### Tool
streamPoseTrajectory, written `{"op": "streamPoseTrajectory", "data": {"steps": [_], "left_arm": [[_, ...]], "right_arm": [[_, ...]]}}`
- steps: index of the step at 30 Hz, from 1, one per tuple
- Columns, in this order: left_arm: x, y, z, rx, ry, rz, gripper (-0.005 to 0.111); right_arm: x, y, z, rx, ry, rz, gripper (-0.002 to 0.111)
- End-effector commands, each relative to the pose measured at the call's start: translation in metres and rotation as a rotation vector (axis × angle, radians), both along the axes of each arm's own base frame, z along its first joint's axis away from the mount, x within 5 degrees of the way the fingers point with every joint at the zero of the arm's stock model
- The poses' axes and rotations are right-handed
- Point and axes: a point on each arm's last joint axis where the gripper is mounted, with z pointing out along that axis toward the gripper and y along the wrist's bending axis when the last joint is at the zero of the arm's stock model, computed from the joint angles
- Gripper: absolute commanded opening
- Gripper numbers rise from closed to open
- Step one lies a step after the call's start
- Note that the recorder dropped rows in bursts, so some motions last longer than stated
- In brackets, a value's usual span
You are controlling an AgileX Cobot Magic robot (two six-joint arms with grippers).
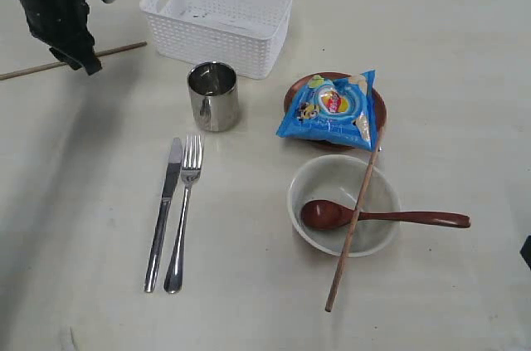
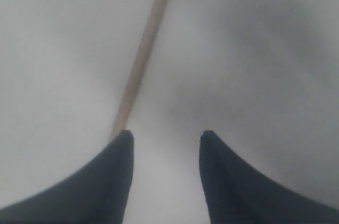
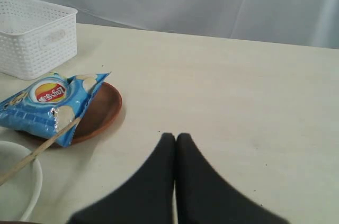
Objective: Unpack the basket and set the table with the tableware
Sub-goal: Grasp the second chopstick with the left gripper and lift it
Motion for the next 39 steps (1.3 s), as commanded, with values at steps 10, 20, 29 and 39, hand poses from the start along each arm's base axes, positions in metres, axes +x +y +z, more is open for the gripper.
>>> {"op": "streamPoseTrajectory", "data": {"steps": [10,20,29,39], "left_arm": [[0.034,0.007,-0.014,-0.065,-0.074,0.073,0.039],[0.028,0.035,-0.024,-0.237,0.058,0.025,0.039],[0.038,0.036,-0.025,-0.229,-0.04,0.033,0.039],[0.036,0.037,-0.044,-0.214,0.012,0.03,0.039]], "right_arm": [[0.0,0.0,0.0,-0.003,-0.006,-0.006,-0.001],[0.0,0.0,0.0,-0.003,-0.006,-0.006,-0.001],[0.0,0.0,0.0,-0.003,-0.006,-0.006,-0.001],[0.0,0.0,0.0,-0.003,-0.006,-0.006,-0.001]]}}
